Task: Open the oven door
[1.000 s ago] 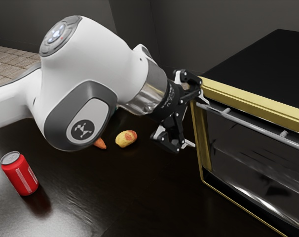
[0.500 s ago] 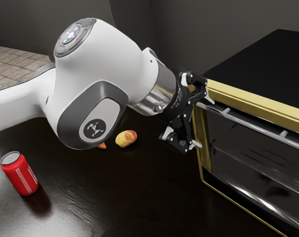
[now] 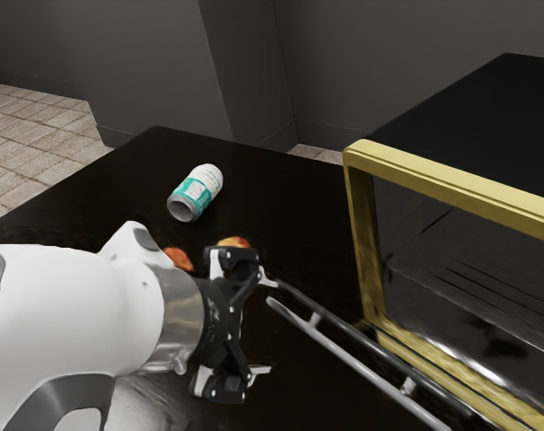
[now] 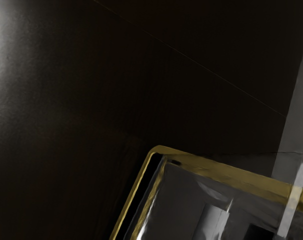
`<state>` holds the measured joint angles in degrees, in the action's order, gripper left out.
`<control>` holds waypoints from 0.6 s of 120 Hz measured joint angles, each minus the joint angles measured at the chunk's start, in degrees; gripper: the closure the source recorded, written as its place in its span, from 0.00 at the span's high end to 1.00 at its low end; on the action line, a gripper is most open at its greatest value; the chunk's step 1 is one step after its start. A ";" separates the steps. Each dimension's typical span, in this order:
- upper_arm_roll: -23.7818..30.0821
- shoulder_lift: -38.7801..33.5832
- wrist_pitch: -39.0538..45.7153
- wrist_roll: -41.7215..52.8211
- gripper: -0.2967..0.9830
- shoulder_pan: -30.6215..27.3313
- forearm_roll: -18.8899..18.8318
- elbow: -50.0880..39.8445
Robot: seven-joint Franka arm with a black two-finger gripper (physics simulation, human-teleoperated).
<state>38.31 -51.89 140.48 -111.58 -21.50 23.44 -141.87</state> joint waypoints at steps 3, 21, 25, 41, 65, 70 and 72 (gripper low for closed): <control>2.16 -4.59 -0.36 0.90 0.76 -3.12 3.81 -1.27; -6.74 4.96 -14.83 6.56 0.76 -7.02 -0.37 20.01; -10.84 12.89 -21.11 8.35 0.76 -5.32 -5.80 30.62; -30.90 30.70 -38.00 15.78 0.77 4.32 -21.66 45.41; -36.15 32.78 -47.26 26.89 0.77 9.15 -22.19 37.52; -35.93 32.63 -48.33 29.56 0.77 9.90 -21.66 37.18; -35.80 32.55 -48.69 30.58 0.77 10.25 -21.31 37.11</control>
<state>2.50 -19.34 91.79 -81.00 -11.25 2.13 -104.77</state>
